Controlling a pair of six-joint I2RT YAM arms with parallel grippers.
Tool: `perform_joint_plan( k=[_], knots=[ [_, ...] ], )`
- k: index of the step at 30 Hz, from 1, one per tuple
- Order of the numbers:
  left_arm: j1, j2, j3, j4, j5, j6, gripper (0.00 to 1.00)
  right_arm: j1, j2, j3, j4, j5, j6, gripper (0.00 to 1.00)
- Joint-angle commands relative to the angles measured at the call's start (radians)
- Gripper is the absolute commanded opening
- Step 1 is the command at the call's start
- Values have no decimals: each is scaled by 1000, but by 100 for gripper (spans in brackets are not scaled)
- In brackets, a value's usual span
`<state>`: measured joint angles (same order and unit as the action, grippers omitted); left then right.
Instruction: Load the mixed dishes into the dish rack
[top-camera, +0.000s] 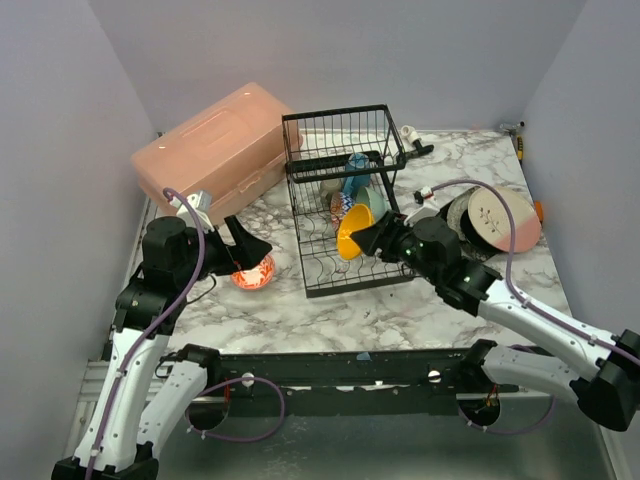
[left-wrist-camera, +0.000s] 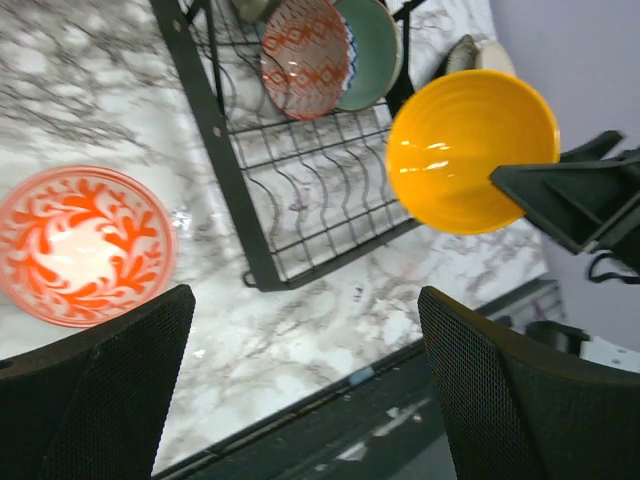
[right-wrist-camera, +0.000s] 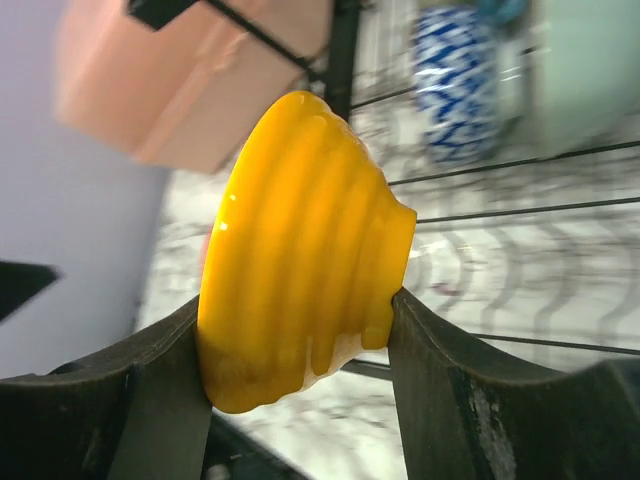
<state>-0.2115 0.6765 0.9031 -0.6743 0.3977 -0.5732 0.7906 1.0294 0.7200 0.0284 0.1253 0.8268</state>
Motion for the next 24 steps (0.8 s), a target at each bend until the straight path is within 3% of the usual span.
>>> perform_joint_plan(
  k=[1, 8, 13, 24],
  knots=[
    [1, -25, 21, -82, -141, 180, 92, 0, -50, 95, -336, 324, -253, 0],
    [0, -44, -14, -56, -222, 220, 92, 0, -39, 124, -429, 400, -463, 0],
    [0, -65, -70, -10, -255, 230, 92, -1, -5, 127, -413, 334, -580, 0],
    [0, -55, -105, 28, -262, 236, 92, -1, 107, 122, -334, 283, -623, 0]
  ],
)
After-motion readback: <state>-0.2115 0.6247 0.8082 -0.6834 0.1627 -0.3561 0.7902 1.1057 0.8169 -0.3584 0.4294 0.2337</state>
